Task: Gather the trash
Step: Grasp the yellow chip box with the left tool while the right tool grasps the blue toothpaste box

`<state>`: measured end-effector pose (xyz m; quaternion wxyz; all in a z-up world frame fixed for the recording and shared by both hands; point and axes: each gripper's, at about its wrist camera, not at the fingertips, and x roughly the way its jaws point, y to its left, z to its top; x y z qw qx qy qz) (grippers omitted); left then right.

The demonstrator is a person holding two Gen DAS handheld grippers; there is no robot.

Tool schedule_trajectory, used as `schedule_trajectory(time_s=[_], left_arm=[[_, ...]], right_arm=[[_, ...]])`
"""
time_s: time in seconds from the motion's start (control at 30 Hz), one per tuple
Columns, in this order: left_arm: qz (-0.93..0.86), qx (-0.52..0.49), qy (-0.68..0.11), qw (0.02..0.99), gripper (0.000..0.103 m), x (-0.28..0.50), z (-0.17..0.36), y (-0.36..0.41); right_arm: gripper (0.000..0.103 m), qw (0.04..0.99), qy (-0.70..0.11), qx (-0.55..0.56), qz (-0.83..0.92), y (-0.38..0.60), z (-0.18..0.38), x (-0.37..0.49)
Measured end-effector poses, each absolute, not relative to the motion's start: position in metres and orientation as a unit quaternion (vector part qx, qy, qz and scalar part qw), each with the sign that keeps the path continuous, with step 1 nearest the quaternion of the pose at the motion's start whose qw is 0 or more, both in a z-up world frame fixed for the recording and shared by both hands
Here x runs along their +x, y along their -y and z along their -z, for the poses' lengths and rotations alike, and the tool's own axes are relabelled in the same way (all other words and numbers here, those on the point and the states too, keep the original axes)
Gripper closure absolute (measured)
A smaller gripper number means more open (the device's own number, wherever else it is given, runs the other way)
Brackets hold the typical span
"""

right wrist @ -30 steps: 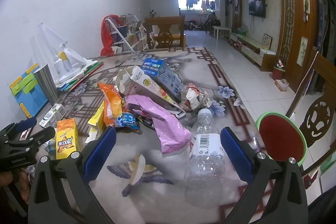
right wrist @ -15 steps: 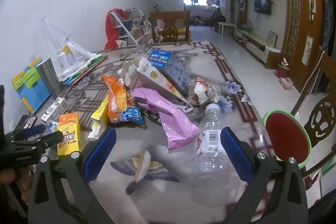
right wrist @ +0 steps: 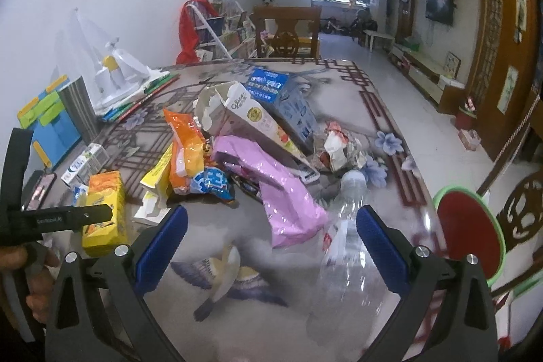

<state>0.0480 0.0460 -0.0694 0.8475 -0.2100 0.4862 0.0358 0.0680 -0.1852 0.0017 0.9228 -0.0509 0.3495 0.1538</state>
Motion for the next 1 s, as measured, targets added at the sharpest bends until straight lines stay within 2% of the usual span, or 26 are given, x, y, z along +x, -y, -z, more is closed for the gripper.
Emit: schedule_trajectory(time_s=[0.17, 0.53, 1.0], left_arm=[[-0.047, -0.191, -0.5, 0.844, 0.006, 0.058, 0.074, -0.042], [-0.044, -0.124, -0.533, 0.836, 0.026, 0.076, 0.09, -0.026], [-0.026, -0.099, -0.525, 0.845, 0.028, 0.073, 0.091, -0.021]], right_arm=[[0.007, 0.921, -0.345, -0.065, -0.17, 0.177, -0.011, 0.087], [0.007, 0.927, -0.333, 0.006, -0.17, 0.17, -0.06, 0.171], [0.007, 0.914, -0.39, 0.031, -0.104, 0.15, -0.03, 0.22]])
